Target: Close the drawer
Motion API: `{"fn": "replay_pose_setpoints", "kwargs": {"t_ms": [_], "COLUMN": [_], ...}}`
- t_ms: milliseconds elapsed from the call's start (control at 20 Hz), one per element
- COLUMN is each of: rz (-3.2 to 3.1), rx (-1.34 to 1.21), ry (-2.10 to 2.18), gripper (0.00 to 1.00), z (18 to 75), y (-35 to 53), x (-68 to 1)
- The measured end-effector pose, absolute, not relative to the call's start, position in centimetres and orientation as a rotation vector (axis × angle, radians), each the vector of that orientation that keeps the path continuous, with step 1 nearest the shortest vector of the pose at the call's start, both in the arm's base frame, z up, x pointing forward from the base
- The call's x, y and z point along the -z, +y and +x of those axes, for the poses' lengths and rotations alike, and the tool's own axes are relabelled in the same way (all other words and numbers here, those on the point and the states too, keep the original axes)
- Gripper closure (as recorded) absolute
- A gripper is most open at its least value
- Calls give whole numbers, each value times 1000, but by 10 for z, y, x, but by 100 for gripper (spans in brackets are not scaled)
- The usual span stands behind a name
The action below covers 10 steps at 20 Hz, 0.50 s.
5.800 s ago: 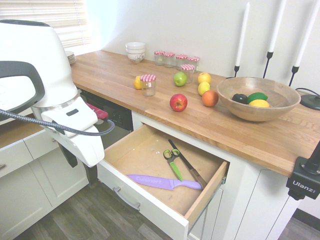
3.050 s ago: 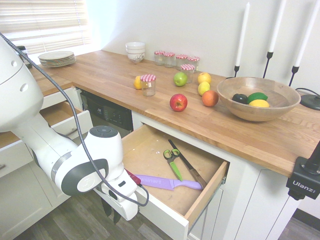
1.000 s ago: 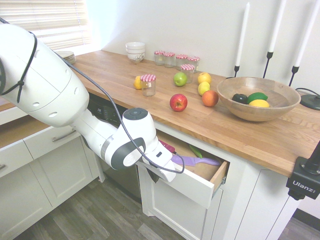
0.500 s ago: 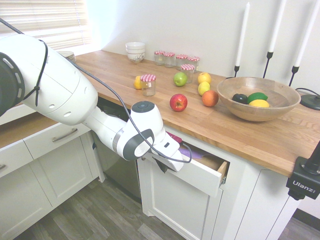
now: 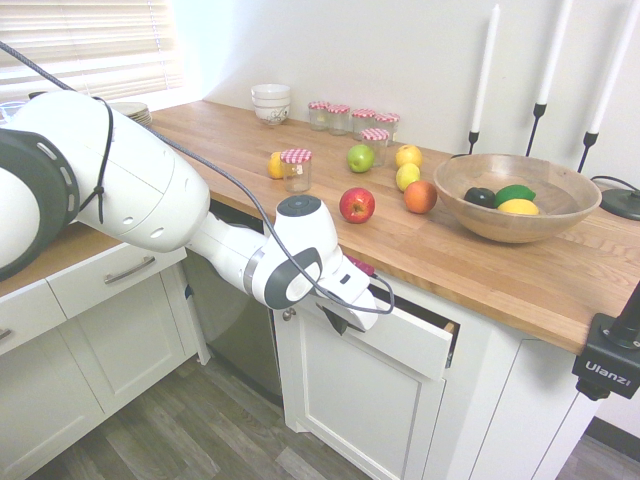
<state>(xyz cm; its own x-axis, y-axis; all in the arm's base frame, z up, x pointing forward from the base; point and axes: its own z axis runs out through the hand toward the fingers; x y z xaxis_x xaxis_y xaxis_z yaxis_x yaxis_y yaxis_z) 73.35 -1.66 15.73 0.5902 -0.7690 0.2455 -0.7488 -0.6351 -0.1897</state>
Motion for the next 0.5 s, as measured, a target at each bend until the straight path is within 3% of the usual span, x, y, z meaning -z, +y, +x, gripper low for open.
{"fn": "replay_pose_setpoints", "kwargs": {"t_ms": [500], "rz": [-2736], "rx": [448], "ry": [1321], "gripper": [100], "z": [757], "y": [-11], "x": [-158]}}
